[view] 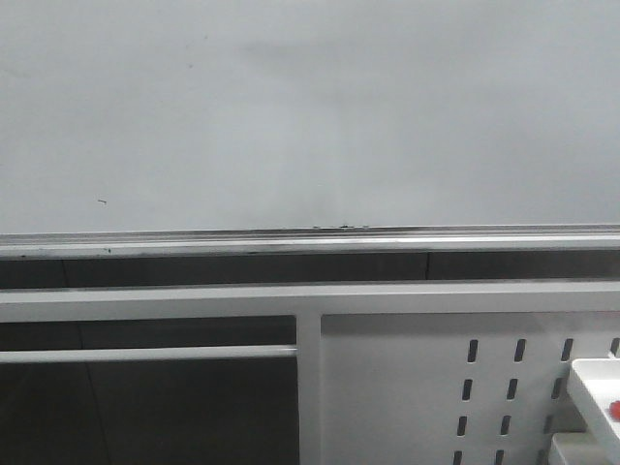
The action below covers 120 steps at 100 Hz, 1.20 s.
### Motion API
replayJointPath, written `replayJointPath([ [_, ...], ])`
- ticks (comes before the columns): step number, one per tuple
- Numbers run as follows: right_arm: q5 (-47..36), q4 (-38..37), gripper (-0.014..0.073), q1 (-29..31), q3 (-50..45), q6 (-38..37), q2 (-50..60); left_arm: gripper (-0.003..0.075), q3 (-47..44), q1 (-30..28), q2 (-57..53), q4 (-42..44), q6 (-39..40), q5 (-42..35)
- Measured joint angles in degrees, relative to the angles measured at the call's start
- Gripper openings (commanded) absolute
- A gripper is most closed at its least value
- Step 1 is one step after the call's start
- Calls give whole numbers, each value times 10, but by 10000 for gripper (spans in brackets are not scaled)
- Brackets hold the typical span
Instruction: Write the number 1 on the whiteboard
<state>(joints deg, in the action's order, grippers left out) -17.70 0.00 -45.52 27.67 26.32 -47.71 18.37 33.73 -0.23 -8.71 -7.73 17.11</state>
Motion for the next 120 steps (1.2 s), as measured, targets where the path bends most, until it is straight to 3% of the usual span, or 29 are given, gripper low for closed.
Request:
replayJointPath([
  [36, -80, 18, -71, 2, 0, 1, -89, -20, 0, 0, 0, 0, 0, 0],
  [61, -129, 24, -71, 48, 0, 2, -114, -20, 0, 0, 0, 0, 0, -5],
  [77, -135, 25, -71, 74, 0, 2, -115, -20, 0, 0, 0, 0, 0, -11],
  [120, -136, 29, -71, 76, 0, 6, -115, -20, 0, 0, 0, 0, 0, -12],
])
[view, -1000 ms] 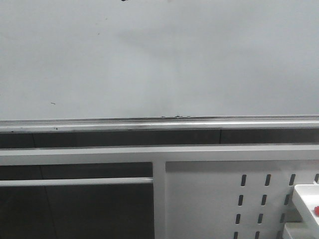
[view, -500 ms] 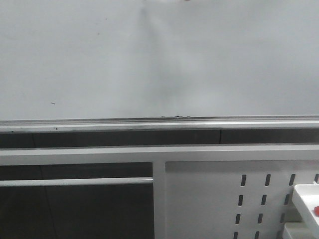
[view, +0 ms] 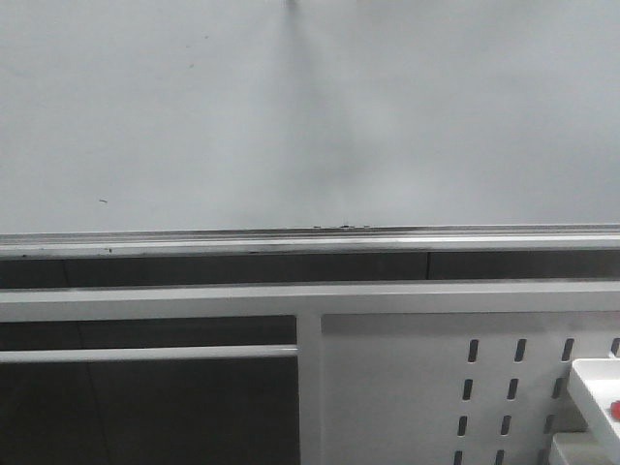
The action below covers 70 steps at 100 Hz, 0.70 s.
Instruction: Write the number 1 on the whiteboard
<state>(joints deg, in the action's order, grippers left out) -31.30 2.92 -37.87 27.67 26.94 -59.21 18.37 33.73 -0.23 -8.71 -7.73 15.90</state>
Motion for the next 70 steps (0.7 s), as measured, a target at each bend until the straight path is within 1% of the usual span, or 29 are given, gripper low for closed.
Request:
replayJointPath([
  [17, 4, 32, -71, -1, 0, 35, 0, -20, 0, 0, 0, 0, 0, 2],
  [37, 16, 46, -71, -2, 0, 45, -3, -20, 0, 0, 0, -1, 0, 5],
  [58, 79, 59, -71, -2, 0, 46, -44, -20, 0, 0, 0, -16, 0, 5],
  [70, 91, 64, -71, -2, 0, 45, -83, -20, 0, 0, 0, -32, 0, 5],
])
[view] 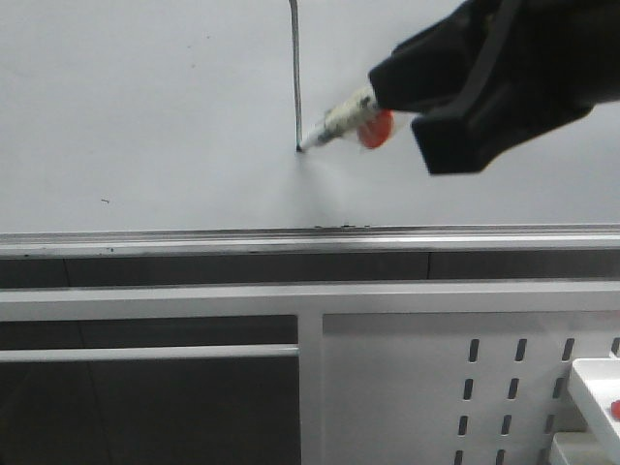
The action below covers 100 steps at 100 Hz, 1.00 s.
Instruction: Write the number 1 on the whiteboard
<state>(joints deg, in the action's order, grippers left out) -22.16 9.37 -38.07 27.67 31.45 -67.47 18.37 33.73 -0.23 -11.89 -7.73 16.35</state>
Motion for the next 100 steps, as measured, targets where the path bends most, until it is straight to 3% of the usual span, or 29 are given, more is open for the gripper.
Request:
replayJointPath([
  [23, 3, 2, -71, 0, 0, 0, -48, -20, 0, 0, 0, -10, 0, 1],
  [55, 24, 13, -77, -33, 1, -14, -2, -20, 0, 0, 0, -67, 0, 2],
  [76, 170, 14, -77, -152, 35, -27, 140, 1, 5, 0, 6, -71, 0, 75],
  [89, 332, 14, -77, -175, 100, -27, 173, 152, 46, 0, 70, -72, -49, 195],
  [100, 439, 14, -77, -175, 169, -28, 164, 267, 103, 0, 144, -96, -164, 262],
])
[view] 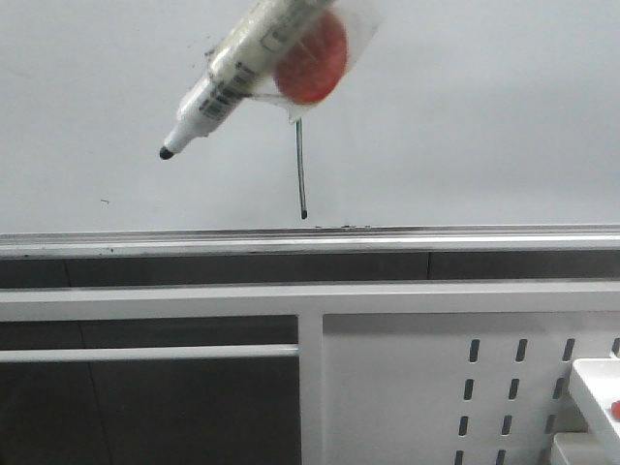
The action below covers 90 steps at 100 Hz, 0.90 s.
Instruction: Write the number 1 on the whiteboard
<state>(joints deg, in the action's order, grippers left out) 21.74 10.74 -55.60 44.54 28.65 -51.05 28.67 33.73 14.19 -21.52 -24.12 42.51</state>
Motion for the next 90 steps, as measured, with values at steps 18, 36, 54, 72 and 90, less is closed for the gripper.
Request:
replayJointPath([
  [18, 61, 0, -77, 0, 91, 0, -30, 281, 89, 0, 107, -58, -187, 27],
  [36, 86, 0, -77, -33, 138, 15, -55, 280, 134, 0, 190, -114, -279, 47],
  [54, 87, 0, -77, -82, 155, 32, -73, 280, 167, 0, 238, -148, -320, 60],
  [72, 67, 0, -77, -91, 156, 33, -81, 280, 182, 0, 252, -152, -346, 88],
  [90, 60, 0, -77, -91, 156, 33, -82, 277, 182, 0, 255, -158, -367, 132],
])
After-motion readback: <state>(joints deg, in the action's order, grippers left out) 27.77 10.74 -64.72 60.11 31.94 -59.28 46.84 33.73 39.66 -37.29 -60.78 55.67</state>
